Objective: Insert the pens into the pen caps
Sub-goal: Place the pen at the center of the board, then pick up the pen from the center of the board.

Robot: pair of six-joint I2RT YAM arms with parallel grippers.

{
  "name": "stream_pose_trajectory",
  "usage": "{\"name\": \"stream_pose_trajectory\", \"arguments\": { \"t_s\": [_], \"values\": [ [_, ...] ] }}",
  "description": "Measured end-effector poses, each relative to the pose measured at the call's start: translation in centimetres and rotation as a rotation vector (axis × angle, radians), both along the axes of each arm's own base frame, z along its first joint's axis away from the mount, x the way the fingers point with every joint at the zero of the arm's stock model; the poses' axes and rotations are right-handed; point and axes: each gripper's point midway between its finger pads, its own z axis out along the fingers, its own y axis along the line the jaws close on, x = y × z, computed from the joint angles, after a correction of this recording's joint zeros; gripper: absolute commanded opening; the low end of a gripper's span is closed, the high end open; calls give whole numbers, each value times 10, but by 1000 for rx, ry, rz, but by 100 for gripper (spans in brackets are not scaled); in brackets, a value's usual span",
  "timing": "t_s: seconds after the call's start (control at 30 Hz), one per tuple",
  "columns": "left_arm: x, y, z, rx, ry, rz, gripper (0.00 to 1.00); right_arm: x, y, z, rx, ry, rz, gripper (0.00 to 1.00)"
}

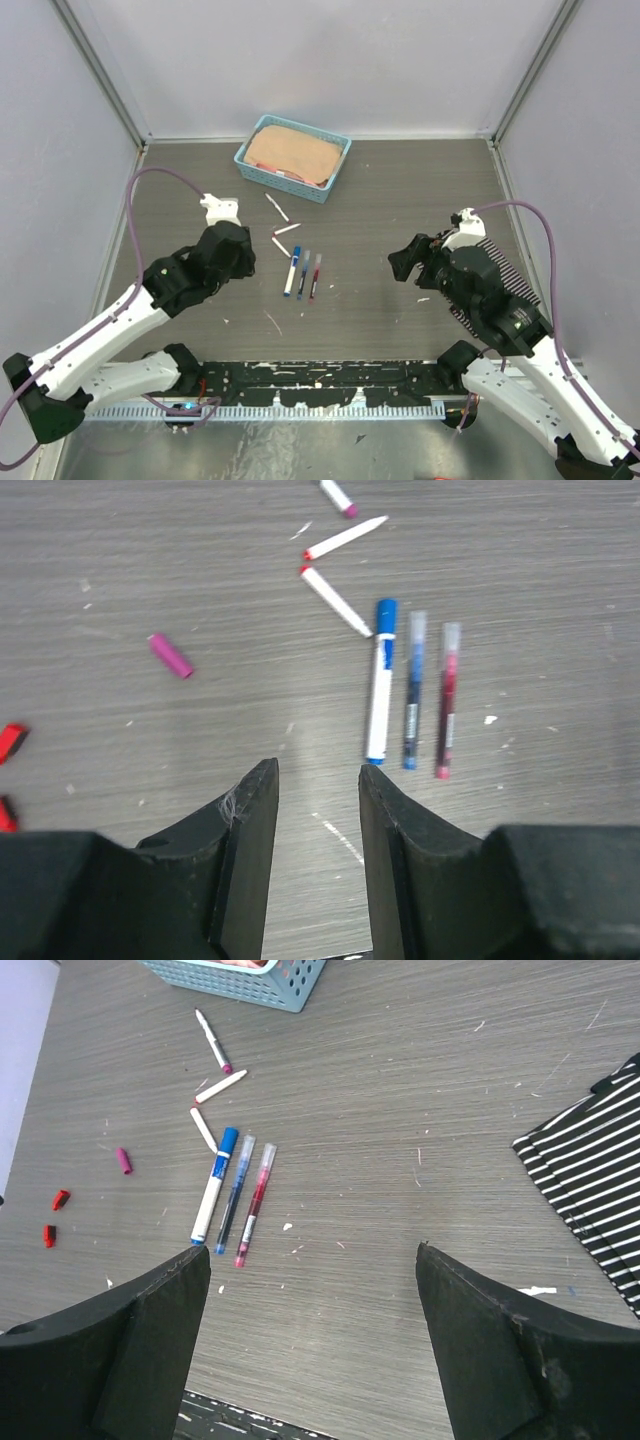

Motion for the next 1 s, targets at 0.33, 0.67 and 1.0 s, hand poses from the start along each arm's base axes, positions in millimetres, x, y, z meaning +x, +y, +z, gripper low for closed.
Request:
{"name": "stream_pose_trajectory", "arguments": {
  "t_s": [0.33, 0.67, 1.0],
  "values": [
    [-1, 51, -53, 40, 147, 145, 47, 1, 14, -9, -16, 38, 67, 88],
    [17, 39, -74, 7, 211, 148, 48, -1, 18, -22, -26, 85, 88, 88],
    [39, 55, -97, -7, 268, 248, 49, -1, 19, -43, -72, 174, 80, 88]
  ]
}}
